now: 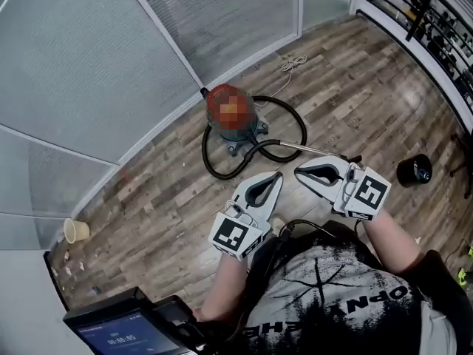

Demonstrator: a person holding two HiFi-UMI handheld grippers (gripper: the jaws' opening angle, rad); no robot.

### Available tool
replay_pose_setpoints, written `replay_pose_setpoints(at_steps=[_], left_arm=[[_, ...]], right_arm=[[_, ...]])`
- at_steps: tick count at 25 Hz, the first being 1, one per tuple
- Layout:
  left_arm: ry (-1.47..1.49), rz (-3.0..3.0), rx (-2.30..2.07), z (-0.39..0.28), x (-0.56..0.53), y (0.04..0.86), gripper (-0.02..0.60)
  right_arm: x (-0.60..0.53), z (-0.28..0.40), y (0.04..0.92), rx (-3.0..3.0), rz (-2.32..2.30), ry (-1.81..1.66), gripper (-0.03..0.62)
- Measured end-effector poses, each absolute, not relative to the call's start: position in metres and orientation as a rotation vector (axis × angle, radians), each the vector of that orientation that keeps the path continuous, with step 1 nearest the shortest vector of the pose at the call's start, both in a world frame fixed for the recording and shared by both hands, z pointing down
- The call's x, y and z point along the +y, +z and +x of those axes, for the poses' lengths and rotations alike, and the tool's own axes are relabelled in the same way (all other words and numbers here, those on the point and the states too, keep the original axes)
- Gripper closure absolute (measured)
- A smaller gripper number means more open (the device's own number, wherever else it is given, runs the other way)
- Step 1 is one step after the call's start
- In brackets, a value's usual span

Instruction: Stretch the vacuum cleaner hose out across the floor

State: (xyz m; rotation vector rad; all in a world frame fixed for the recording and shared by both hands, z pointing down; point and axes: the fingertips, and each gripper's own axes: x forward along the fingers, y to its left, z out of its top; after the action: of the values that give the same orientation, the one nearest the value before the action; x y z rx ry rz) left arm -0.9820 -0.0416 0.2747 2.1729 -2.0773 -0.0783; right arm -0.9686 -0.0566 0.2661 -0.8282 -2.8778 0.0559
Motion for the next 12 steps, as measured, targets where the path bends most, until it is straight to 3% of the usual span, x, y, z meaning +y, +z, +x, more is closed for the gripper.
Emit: replay_pose_setpoints(at_steps=[12], left_arm=[[-0.109,2.176,-2.063,-1.023,-0.041,0.282,0.581]], right_arm=[[-0.077,-1.007,0.273,-2.875,-0.748,0.030,0.586]])
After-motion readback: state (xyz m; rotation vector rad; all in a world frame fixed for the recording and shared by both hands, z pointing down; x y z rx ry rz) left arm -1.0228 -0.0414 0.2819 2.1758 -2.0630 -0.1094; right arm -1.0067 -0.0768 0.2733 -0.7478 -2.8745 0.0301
